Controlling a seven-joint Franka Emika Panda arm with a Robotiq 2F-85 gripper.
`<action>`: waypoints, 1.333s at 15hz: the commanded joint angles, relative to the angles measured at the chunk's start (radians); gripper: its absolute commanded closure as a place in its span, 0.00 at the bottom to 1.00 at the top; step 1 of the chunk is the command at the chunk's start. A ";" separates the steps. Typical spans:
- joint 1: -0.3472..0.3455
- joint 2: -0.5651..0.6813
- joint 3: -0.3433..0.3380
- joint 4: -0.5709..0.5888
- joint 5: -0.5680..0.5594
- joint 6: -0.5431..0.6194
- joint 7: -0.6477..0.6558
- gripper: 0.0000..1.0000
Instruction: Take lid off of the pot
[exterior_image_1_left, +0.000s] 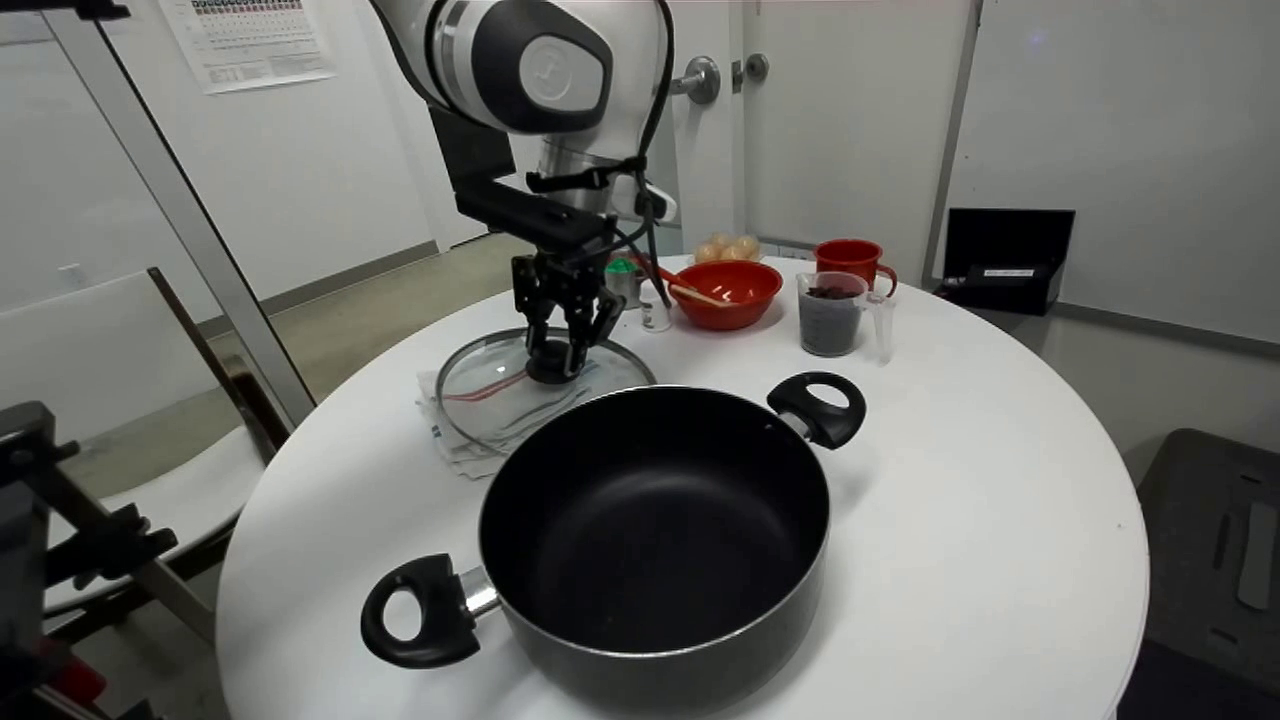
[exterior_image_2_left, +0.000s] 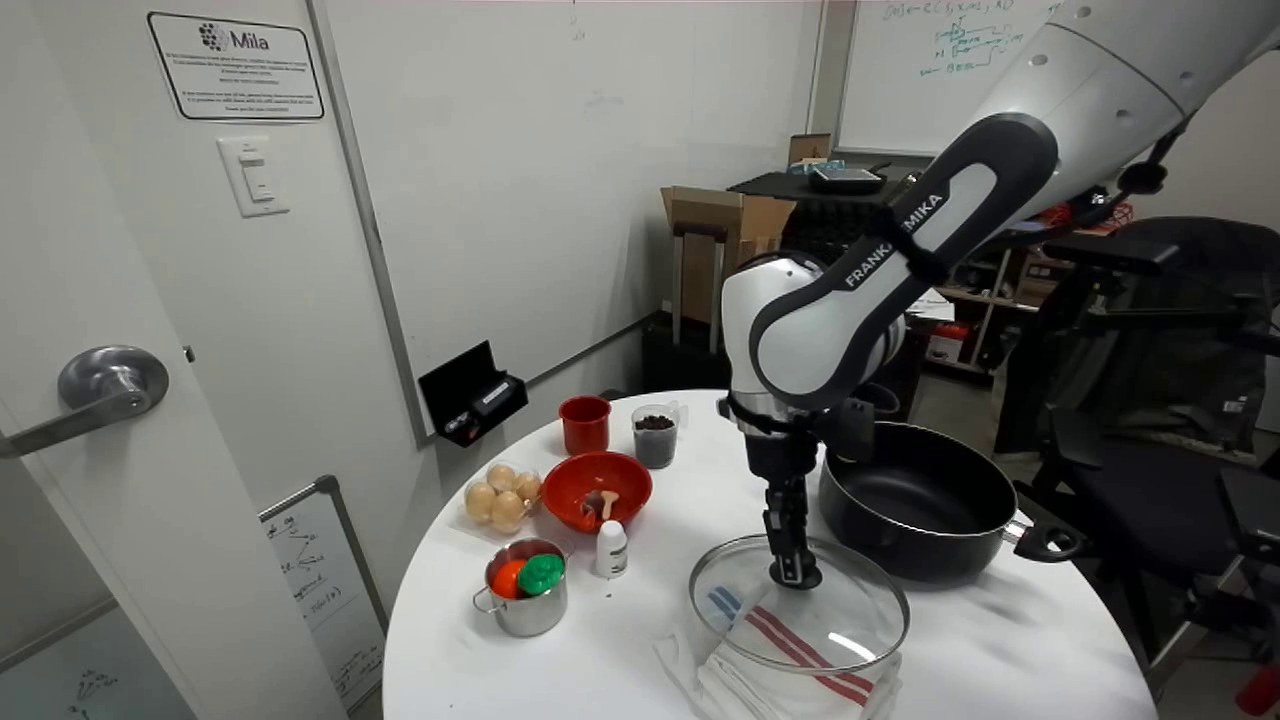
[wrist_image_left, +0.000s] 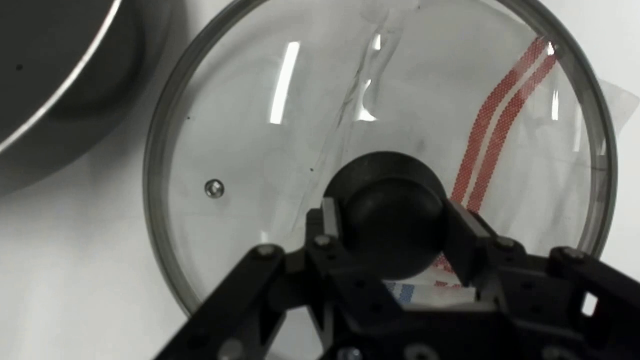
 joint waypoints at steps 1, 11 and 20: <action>0.025 0.035 -0.023 0.065 -0.020 0.002 0.038 0.74; 0.086 0.058 -0.083 0.067 -0.074 0.101 0.139 0.74; 0.074 0.007 -0.070 0.010 -0.067 0.145 0.127 0.00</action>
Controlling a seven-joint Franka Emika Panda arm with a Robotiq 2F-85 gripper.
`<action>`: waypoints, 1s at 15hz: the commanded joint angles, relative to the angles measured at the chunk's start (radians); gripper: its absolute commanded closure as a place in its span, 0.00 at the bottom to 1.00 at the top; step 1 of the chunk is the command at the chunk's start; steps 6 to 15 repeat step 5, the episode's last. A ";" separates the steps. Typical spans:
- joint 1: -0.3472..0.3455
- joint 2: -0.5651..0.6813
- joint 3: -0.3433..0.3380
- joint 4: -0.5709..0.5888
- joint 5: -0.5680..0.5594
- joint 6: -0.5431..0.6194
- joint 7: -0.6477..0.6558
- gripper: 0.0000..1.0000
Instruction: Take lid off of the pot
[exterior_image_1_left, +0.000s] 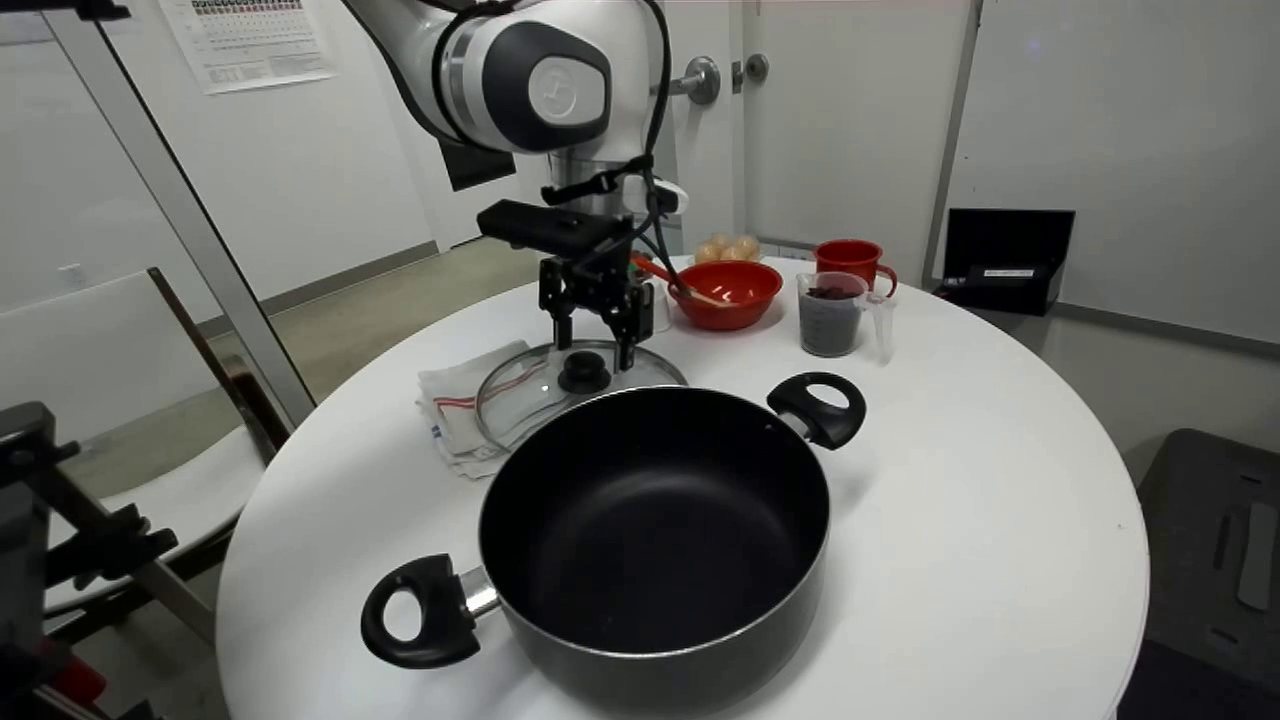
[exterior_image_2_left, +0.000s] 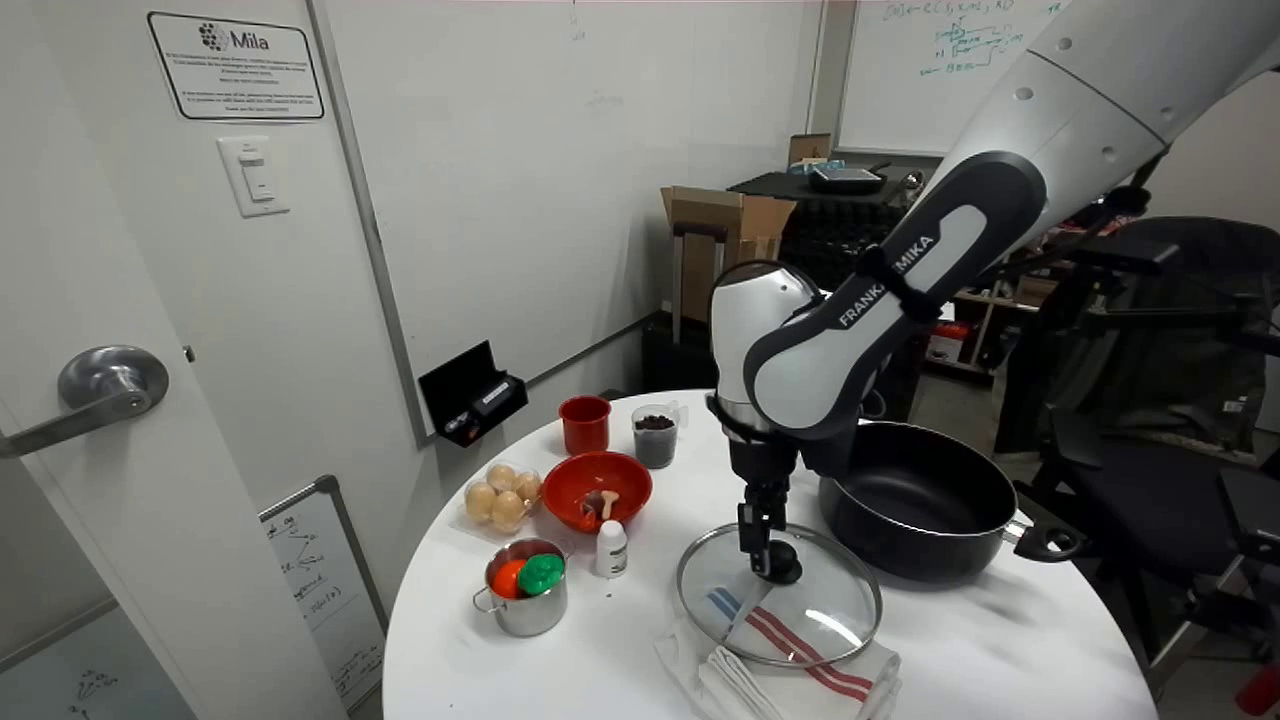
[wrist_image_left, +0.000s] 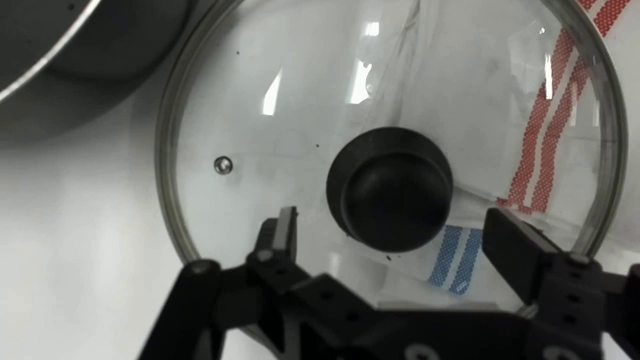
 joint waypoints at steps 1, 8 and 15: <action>-0.004 -0.054 0.007 -0.053 -0.012 0.030 0.007 0.00; -0.012 -0.163 0.028 -0.181 -0.013 0.099 -0.026 0.00; -0.012 -0.163 0.028 -0.181 -0.013 0.099 -0.026 0.00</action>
